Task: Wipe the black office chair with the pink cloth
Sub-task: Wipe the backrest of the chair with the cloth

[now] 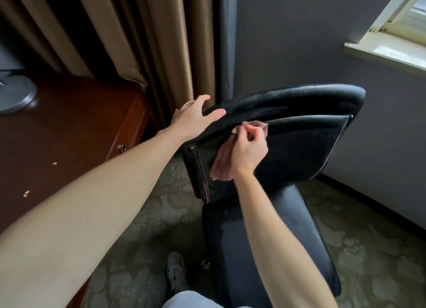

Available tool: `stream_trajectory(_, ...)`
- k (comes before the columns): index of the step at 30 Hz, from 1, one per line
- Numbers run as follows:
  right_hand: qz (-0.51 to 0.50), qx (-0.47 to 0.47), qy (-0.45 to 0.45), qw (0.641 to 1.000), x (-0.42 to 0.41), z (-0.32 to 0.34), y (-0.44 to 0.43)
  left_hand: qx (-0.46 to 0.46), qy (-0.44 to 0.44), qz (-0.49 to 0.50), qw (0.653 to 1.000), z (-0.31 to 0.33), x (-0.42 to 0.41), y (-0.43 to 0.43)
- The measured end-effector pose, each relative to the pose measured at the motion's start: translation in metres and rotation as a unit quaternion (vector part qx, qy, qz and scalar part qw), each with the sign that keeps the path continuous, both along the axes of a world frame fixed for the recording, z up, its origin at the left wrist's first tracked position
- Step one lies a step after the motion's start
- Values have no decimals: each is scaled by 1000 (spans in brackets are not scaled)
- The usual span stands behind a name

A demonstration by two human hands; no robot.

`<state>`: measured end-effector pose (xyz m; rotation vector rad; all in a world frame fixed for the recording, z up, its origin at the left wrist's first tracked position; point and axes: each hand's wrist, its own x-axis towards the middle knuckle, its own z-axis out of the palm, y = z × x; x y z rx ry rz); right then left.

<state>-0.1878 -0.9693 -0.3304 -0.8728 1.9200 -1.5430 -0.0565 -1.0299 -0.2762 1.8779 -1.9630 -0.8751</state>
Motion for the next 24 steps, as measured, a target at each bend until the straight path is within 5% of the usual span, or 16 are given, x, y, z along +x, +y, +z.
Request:
stream_trajectory(10, 121, -8, 11, 993, 33, -7, 15, -30, -14, 10, 999, 3, 0, 4)
stream_trajectory(18, -67, 4, 10, 998, -78, 5, -32, -24, -9, 20, 999, 4, -3, 5)
stream_trajectory(24, -51, -26, -10, 998, -14, 0, -20, -17, -36, 24, 999, 6, -4, 5)
